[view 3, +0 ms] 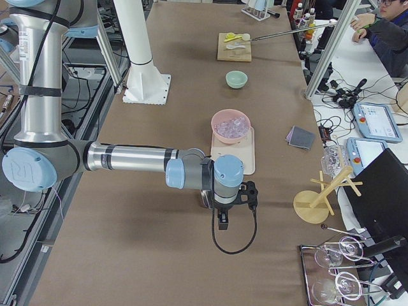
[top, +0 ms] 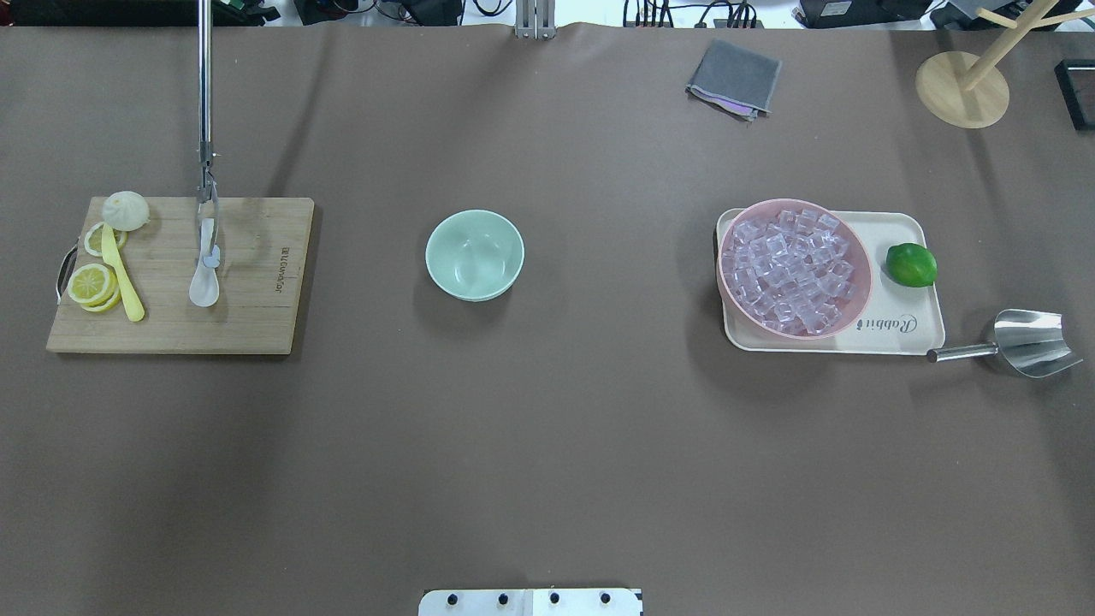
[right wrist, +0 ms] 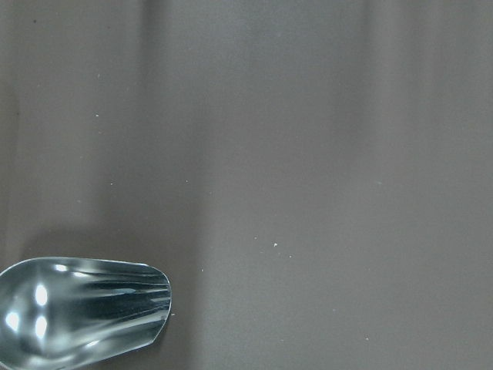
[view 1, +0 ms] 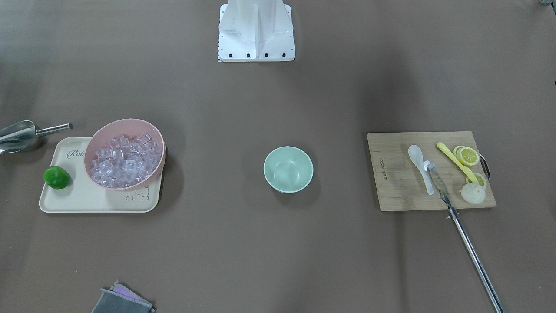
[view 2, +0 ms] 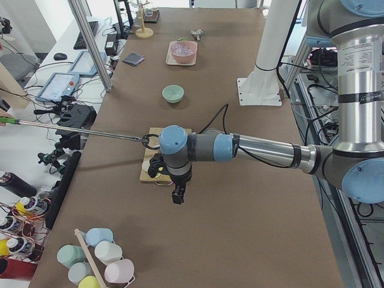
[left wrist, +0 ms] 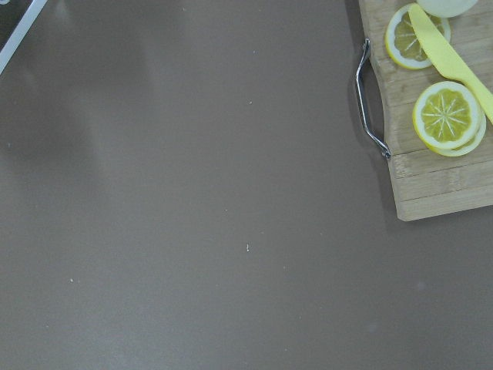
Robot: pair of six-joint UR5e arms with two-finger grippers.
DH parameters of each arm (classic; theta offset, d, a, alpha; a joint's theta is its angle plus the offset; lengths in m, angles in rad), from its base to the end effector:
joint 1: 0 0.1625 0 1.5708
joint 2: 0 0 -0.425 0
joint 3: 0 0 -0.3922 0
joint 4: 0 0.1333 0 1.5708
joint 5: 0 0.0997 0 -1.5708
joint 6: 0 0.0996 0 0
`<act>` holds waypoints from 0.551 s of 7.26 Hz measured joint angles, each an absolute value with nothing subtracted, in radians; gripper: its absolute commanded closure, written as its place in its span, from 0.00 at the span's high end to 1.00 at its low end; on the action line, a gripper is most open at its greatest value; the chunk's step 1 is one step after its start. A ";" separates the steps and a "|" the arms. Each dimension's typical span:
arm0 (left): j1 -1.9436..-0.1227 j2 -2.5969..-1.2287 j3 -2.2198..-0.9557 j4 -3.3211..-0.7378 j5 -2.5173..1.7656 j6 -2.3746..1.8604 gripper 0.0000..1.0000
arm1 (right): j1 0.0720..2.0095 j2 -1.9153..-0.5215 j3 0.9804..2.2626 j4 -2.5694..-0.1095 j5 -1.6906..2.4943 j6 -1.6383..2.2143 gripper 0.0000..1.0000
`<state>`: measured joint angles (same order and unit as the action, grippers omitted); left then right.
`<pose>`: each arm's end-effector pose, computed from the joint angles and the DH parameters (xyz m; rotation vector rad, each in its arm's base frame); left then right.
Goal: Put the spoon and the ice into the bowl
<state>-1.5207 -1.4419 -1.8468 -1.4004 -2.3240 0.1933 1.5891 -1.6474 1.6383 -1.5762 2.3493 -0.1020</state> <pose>-0.0435 -0.4340 0.6014 0.0318 0.7545 0.2230 0.0717 -0.4571 0.6622 0.0331 -0.7781 -0.0738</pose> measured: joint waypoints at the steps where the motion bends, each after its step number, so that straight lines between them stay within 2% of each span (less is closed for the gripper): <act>1: -1.521 -1.442 -1.848 -1.400 -2.324 0.193 0.99 | 1.589 -1.647 1.638 -1.576 2.348 -0.103 1.00; 4: -1.521 -1.442 -1.856 -1.398 -2.323 0.193 0.99 | 1.589 -1.648 1.635 -1.576 2.347 -0.105 1.00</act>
<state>-1.5212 -1.4424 -1.8560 -1.3982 -2.3227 0.1930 1.5890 -1.6479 1.6349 -1.5757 2.3467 -0.1054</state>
